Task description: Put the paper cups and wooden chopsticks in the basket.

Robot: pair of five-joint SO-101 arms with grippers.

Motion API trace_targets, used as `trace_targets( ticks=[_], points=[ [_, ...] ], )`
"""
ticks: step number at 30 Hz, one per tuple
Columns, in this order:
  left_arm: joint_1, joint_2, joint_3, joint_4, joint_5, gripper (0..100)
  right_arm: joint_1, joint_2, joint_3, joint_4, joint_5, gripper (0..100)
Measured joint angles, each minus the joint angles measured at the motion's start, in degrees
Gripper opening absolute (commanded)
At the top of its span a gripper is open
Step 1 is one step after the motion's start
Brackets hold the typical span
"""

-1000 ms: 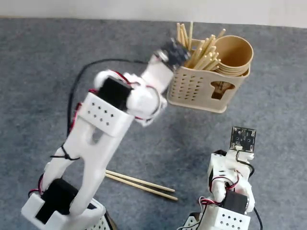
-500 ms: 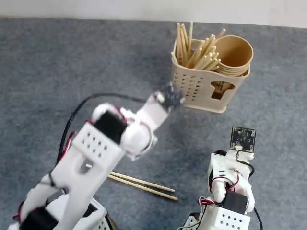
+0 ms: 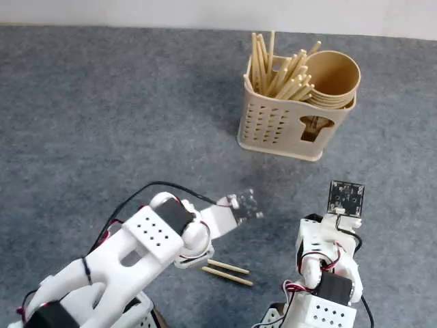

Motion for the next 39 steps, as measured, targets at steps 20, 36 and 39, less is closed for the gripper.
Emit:
trace_targets(
  ticks=[20,36,39],
  points=[
    [4.22,20.75,-0.53,-9.85,-2.99,7,0.00,0.00,0.00,0.00,0.00,0.5],
    [-13.54,20.92,-11.52,-10.20,-2.99,5,0.00,0.00,0.00,0.00,0.00,0.5],
    [-13.36,20.92,-11.87,-10.20,-2.99,14,0.00,0.00,0.00,0.00,0.00,0.5]
  ],
)
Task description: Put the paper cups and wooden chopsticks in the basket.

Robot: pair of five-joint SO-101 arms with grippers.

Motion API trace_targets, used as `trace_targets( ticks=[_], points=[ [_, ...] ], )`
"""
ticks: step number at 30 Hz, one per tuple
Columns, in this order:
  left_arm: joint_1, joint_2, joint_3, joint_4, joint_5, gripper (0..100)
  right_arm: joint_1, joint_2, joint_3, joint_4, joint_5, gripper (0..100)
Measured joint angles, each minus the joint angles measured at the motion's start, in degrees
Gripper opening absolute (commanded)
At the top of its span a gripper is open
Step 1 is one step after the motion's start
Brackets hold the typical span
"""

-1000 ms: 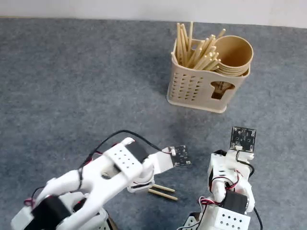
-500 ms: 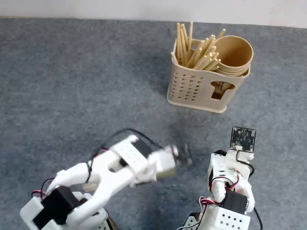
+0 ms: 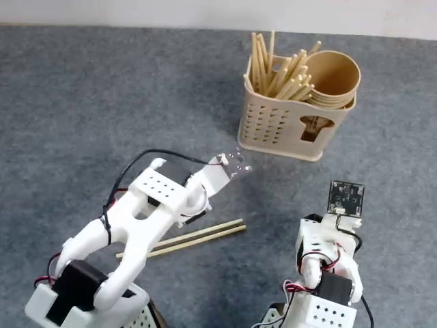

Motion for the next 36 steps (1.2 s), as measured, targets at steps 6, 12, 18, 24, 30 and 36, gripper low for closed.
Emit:
trace_targets(
  ticks=[6,12,18,24,30,36],
  points=[
    [1.93,0.18,0.00,4.04,0.00,15,0.00,0.00,0.00,0.00,0.00,0.5],
    [2.90,0.62,0.00,3.43,0.00,15,0.00,0.00,0.00,0.00,0.00,0.5],
    [3.34,0.62,3.60,-0.70,0.00,15,0.00,0.00,0.00,0.00,0.00,0.5],
    [3.34,0.62,5.80,-3.16,0.00,15,0.00,0.00,0.00,0.00,0.00,0.5],
    [3.25,0.62,6.07,-3.78,0.00,15,0.00,0.00,0.00,0.00,0.00,0.5],
    [3.34,6.24,3.96,-3.96,-0.09,3,0.00,0.00,0.00,0.00,0.00,0.5]
  ],
)
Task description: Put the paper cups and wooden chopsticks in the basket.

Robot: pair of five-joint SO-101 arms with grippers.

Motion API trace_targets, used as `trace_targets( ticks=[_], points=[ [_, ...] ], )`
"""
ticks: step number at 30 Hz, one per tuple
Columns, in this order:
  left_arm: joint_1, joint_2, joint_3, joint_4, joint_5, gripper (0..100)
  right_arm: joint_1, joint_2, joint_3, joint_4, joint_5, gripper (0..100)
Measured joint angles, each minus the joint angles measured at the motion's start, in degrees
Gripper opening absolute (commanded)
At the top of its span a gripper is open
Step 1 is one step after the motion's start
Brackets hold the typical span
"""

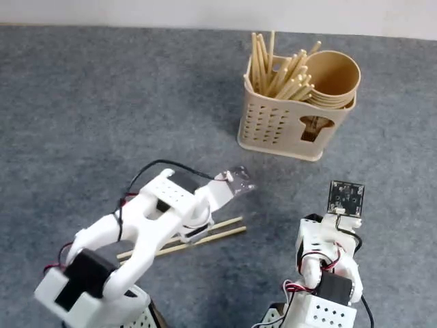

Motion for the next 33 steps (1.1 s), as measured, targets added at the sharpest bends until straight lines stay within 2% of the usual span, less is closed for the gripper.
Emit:
trace_targets(
  ticks=[2,11,22,30,33],
  points=[
    [0.35,2.64,-2.02,1.49,0.00,0,0.00,0.00,0.00,0.00,0.00,0.5],
    [0.35,8.79,-11.16,8.00,-0.18,1,0.00,0.00,0.00,0.00,0.00,0.5],
    [0.09,-5.01,-29.89,22.68,0.00,1,0.00,0.00,0.00,0.00,0.00,0.5],
    [0.09,-5.98,-45.01,23.65,0.00,1,0.00,0.00,0.00,0.00,0.00,0.5],
    [0.00,-5.98,-52.48,23.65,3.96,1,0.00,0.00,0.00,0.00,0.00,0.5]
  ],
)
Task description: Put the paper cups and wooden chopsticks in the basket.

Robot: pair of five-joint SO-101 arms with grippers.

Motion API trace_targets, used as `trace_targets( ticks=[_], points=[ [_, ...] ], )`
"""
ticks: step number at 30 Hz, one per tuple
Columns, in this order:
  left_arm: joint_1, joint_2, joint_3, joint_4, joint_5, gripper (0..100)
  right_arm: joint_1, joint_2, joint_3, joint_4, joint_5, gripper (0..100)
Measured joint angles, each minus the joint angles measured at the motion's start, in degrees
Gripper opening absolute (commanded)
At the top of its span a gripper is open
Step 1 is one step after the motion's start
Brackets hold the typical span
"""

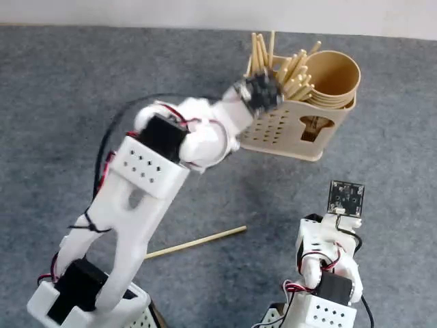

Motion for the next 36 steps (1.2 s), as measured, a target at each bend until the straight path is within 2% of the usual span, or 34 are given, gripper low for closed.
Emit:
trace_targets(
  ticks=[5,14,22,28,36],
  points=[
    [-0.09,0.00,-13.19,-2.46,7.30,1,0.00,0.00,0.00,0.00,0.00,0.5],
    [1.49,0.00,-16.18,-22.07,17.23,1,0.00,0.00,0.00,0.00,0.00,0.5],
    [6.07,0.09,-16.18,-35.96,18.02,1,0.00,0.00,0.00,0.00,0.00,0.5],
    [6.33,5.36,-16.18,-46.59,18.29,1,0.00,0.00,0.00,0.00,0.00,0.5],
    [6.51,13.63,-16.09,-53.19,18.29,1,0.00,0.00,0.00,0.00,0.00,0.5]
  ],
)
